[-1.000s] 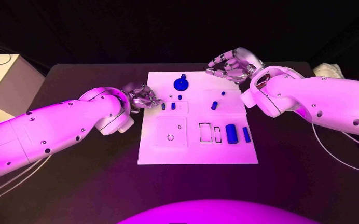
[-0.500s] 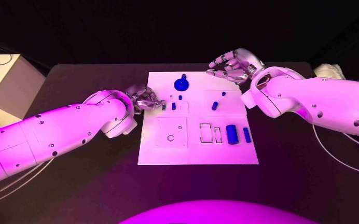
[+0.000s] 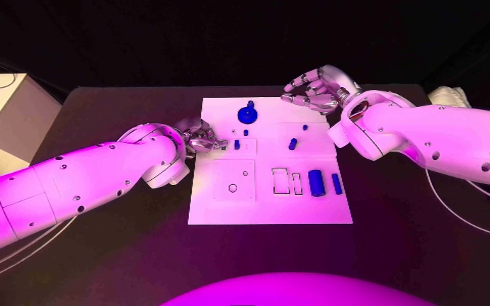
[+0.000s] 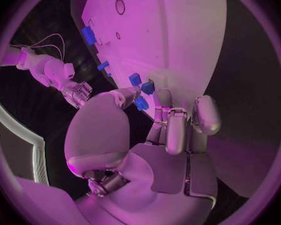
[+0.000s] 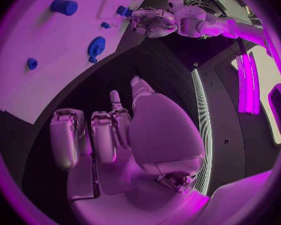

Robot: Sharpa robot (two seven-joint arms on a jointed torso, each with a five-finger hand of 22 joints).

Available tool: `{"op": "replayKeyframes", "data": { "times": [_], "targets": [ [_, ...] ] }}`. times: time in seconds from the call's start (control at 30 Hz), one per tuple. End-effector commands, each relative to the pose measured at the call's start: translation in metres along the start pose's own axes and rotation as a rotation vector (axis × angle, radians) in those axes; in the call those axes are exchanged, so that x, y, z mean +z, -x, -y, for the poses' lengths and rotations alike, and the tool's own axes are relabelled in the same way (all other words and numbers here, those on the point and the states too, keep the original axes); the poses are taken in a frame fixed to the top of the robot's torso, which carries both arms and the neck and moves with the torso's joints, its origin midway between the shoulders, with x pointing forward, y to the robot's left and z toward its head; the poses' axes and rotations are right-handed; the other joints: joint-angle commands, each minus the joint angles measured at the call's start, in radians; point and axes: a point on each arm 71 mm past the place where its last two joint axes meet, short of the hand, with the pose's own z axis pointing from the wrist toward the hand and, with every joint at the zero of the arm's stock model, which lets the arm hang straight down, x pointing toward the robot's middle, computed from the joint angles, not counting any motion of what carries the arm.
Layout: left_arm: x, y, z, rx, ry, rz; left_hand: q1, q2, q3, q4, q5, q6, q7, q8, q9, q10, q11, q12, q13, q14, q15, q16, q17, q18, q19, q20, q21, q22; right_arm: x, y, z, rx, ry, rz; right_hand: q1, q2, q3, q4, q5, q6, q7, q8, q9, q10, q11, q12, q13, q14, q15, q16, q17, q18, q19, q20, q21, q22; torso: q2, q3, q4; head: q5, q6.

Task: Assemble the parts on the task board

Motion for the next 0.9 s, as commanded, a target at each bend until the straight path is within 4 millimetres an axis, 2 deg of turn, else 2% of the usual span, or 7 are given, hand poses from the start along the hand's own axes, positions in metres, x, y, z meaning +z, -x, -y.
{"op": "replayKeyframes", "data": {
  "times": [0.03,0.4,0.9],
  "targets": [
    [0.0005,-0.0025,0.0017,0.012,0.0,-0.018,0.003,0.0,0.003,-0.008,-0.001,0.001,-0.009,0.008,0.002,0.002,-0.006,0.007,0.005,0.053,-0.001,0.002,0.128,0.005,0.005,0.003,0.001,0.001,0.0001,-0.0009,-0.0009,-0.001,0.012,-0.006,-0.007,-0.001,0.004,-0.001,0.005,-0.002,0.002,0.005,-0.001,-0.006,0.002,-0.007,0.135,0.091,0.0,-0.006,0.196,0.006,0.056,0.002,-0.006,0.194,0.001,0.0004,-0.0005,-0.001,-0.001],
    [0.0018,-0.0054,0.0051,0.015,-0.005,-0.027,0.028,-0.001,0.013,-0.019,-0.005,0.003,-0.018,0.035,0.006,0.015,-0.014,0.023,0.021,0.055,-0.008,0.005,0.133,0.004,0.01,-0.002,0.005,0.008,0.0001,-0.0012,-0.0009,0.0,0.011,-0.008,-0.007,-0.001,0.004,-0.001,0.005,-0.002,0.002,0.005,-0.001,-0.006,0.002,-0.007,0.135,0.091,0.0,-0.006,0.196,0.006,0.056,0.002,-0.006,0.194,0.0,0.0002,-0.0006,-0.004,-0.003],
    [0.002,-0.0072,0.0057,0.023,-0.002,-0.045,0.088,0.01,0.066,-0.044,-0.002,0.001,-0.031,0.066,0.0,0.029,-0.026,0.042,0.036,0.056,-0.019,0.008,0.135,0.003,0.012,-0.012,0.007,0.013,0.0,-0.0013,-0.0006,0.0,0.009,-0.011,-0.008,-0.001,0.006,-0.001,0.007,-0.002,0.002,0.005,-0.001,-0.005,0.002,-0.006,0.136,0.091,0.0,-0.006,0.196,0.006,0.056,0.002,-0.007,0.194,-0.001,0.0002,0.0008,-0.007,-0.007]
  ]
}}
